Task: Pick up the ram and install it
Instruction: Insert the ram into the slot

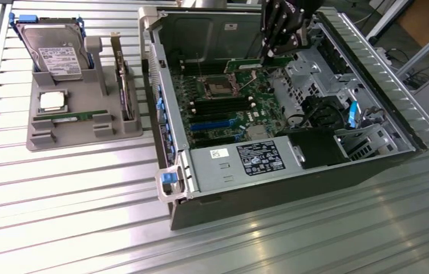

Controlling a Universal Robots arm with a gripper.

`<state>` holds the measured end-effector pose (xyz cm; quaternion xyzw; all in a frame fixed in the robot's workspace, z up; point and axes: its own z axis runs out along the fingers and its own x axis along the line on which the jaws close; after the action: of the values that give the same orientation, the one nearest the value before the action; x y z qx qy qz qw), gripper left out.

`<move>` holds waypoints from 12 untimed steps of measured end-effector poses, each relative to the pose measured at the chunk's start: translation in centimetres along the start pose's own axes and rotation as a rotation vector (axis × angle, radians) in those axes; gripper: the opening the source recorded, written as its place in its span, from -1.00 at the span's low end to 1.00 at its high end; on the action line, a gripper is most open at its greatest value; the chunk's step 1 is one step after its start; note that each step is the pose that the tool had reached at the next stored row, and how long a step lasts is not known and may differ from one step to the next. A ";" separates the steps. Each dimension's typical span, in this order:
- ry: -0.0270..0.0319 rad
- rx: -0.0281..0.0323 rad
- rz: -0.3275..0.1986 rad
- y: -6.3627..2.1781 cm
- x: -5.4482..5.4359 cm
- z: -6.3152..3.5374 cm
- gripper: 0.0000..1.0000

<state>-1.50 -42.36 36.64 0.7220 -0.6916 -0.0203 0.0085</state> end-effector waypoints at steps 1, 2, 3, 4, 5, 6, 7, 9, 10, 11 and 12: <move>0.0001 0.0000 0.000 0.00 0.0 0.04 -0.73; 0.0000 0.0000 0.000 0.00 0.0 0.07 -0.73; 0.0001 0.0000 0.000 0.00 0.0 0.09 -0.73; 0.0001 0.0000 0.000 0.00 0.0 0.13 -0.73; 0.0000 0.0000 0.000 -0.01 0.0 0.21 -0.73; 0.0000 0.0000 0.000 -0.01 0.0 0.27 -0.73; 0.0000 0.0001 0.000 -0.01 0.0 0.31 -0.73; 0.0000 -0.0001 0.000 -0.01 0.0 0.38 -0.73; 0.0000 0.0000 0.000 -0.02 0.0 0.41 -0.73; 0.0000 0.0000 0.000 -0.02 0.0 0.46 -0.73; 0.0000 0.0000 0.000 -0.02 0.0 0.53 -0.73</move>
<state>-1.51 -42.36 36.11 0.7220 -0.6916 -0.0203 0.0085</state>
